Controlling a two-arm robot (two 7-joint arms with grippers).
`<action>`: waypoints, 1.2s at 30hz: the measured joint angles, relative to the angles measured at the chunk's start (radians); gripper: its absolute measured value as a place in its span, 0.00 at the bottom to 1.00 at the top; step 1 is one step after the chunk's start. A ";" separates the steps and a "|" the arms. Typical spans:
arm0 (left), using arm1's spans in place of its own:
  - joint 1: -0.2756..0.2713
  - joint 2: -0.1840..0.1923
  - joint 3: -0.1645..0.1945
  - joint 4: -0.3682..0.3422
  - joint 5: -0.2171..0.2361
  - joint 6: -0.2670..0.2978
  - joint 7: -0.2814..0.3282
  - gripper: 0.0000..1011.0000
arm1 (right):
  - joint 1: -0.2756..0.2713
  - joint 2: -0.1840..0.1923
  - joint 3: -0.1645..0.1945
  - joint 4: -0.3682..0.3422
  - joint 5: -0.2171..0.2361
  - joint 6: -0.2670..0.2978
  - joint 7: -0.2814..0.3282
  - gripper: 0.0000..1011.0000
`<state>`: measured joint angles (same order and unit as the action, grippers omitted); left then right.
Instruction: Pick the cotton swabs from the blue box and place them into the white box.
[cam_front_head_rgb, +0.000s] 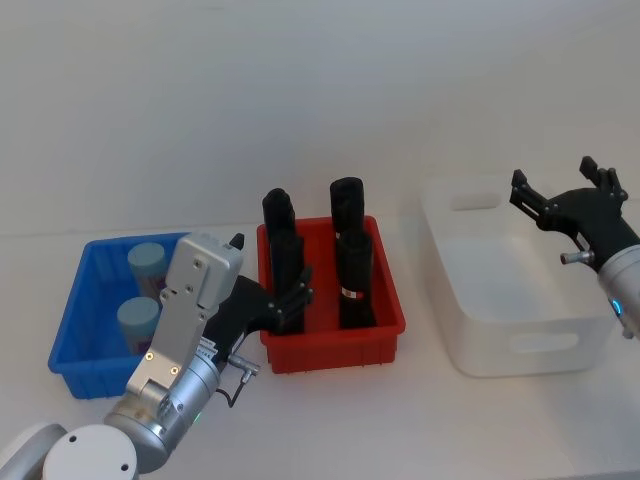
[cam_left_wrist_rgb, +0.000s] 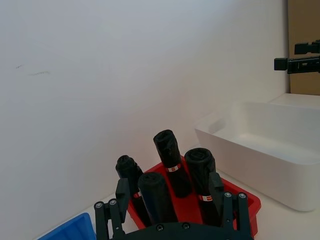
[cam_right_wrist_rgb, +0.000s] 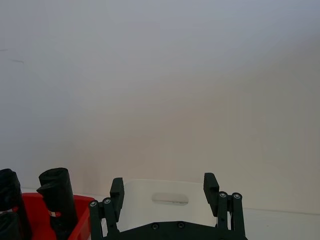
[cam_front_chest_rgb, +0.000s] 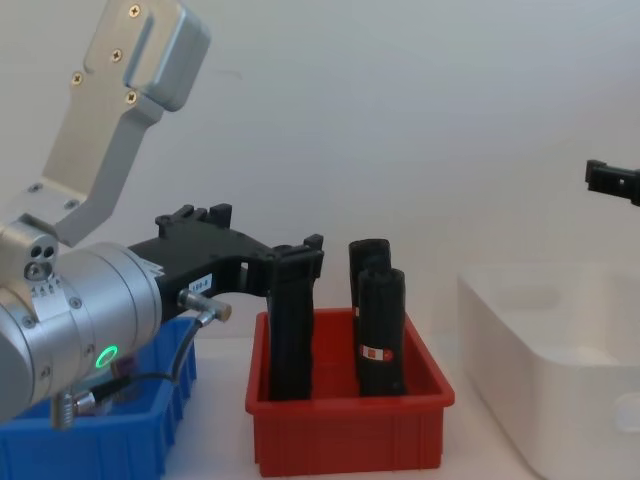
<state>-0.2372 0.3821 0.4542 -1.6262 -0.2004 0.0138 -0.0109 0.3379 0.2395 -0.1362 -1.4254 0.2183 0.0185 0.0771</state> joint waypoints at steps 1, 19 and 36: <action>0.000 0.000 0.000 0.000 0.000 0.000 0.000 0.99 | 0.000 0.000 0.000 0.000 0.000 0.000 0.000 0.99; 0.000 0.000 0.000 0.000 0.000 0.000 0.000 0.99 | 0.000 0.000 0.000 0.000 0.000 0.000 0.000 0.99; 0.000 0.000 0.000 0.000 0.000 0.000 0.000 0.99 | 0.000 0.000 0.000 0.000 0.000 0.000 0.000 0.99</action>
<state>-0.2372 0.3821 0.4542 -1.6262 -0.2004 0.0139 -0.0109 0.3379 0.2395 -0.1362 -1.4253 0.2183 0.0185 0.0771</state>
